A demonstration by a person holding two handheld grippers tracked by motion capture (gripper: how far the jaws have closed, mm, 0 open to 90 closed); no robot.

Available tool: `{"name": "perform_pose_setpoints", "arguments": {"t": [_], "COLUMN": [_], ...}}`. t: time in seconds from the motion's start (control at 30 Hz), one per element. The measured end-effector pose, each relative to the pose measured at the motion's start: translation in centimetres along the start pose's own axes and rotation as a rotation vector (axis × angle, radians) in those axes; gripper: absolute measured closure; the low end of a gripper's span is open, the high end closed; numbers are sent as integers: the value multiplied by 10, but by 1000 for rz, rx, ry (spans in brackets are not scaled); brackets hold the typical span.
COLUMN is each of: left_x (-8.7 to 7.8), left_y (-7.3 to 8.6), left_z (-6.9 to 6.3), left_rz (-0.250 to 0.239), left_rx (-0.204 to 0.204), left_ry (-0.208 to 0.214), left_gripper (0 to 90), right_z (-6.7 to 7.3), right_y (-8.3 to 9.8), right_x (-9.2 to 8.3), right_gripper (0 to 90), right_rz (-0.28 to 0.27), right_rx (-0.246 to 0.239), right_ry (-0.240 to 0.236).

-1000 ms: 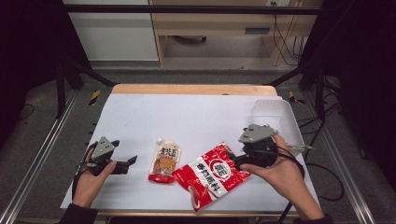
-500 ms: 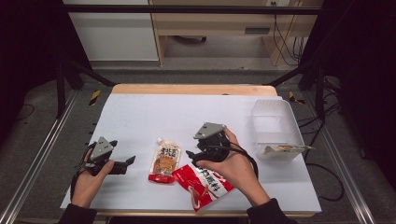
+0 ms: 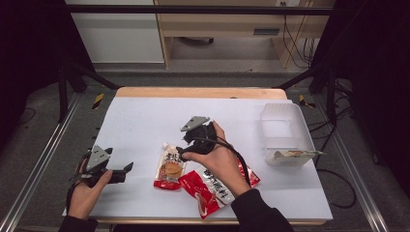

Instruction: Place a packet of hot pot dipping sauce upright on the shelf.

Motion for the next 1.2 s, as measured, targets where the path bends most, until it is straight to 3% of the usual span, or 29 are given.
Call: {"name": "perform_pose_setpoints", "arguments": {"t": [0.2, 0.4, 0.47, 0.77, 0.83, 0.97, 1.2], "left_x": [-3, -4, -4, -2, -3, -5, -3], "left_y": [0, 1, 0, 0, 0, -1, -1], "left_z": [5, 7, 8, 7, 6, 7, 7], "left_rz": [-32, -46, -46, -38, -42, -65, -50], "left_rx": [-41, -61, -59, -46, -49, -57, -47], "left_ry": [14, 11, 13, 19, 20, 31, 32], "left_gripper": [66, 66, 66, 66, 66, 66, 68], "right_z": [8, 14, 15, 17, 14, 14, 18], "right_y": [-4, -6, -5, 6, 8, 9, 16], "right_x": [18, 33, 39, 67, 71, 70, 76], "right_gripper": [180, 269, 320, 410, 435, 460, 545], "right_rz": [28, 28, 33, 87, 95, 93, 114], "right_rx": [-8, -1, 4, 9, 38, 37, 19], "right_ry": [14, -11, -37, -55, -64, -71, -102]}}
Point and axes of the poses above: each handheld gripper's, and its own axes: x roughly forward along the jaws, y roughly out of its underside, z roughly to its left, the point moved 2 cm from there along x, roughly forward along the jaws, and after that the axes turned 15 degrees about y, right-handed, at the moved point
